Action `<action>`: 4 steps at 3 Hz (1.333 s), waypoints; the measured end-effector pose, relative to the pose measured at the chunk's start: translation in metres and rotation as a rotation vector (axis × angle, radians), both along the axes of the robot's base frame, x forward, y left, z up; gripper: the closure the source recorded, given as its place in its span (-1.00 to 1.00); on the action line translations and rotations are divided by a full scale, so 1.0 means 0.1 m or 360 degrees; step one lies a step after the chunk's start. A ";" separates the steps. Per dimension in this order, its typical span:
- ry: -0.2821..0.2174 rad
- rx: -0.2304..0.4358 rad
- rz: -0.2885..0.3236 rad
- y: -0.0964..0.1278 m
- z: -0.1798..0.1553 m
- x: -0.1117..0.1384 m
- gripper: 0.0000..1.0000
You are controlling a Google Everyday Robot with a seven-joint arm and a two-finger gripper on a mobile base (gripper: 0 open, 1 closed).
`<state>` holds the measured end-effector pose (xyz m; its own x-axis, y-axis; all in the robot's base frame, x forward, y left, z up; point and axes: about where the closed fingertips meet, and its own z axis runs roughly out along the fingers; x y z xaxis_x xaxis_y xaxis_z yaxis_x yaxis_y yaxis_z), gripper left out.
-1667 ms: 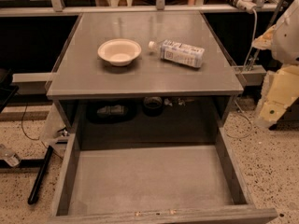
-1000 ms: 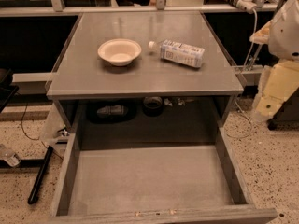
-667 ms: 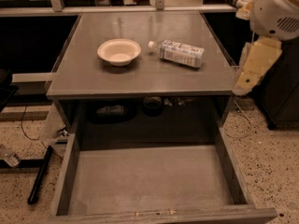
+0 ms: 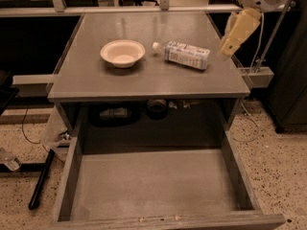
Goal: Place blue plastic bottle into top drawer
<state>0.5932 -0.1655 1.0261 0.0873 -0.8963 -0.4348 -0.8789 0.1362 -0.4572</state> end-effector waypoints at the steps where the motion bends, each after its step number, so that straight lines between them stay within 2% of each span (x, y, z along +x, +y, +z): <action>1: -0.0014 0.0203 0.0118 0.14 0.10 0.41 -1.00; 2: -0.0014 0.0203 0.0118 0.14 0.10 0.41 -1.00; 3: -0.0023 0.0233 0.0084 0.18 0.02 0.54 -1.00; 4: 0.0042 0.0294 -0.0011 0.26 -0.24 0.74 -1.00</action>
Offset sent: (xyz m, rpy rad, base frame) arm 0.0305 0.0133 -0.0022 0.0952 0.0177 0.0676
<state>0.6668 -0.1396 1.0016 0.0676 -0.8017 -0.5939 -0.8891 0.2217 -0.4004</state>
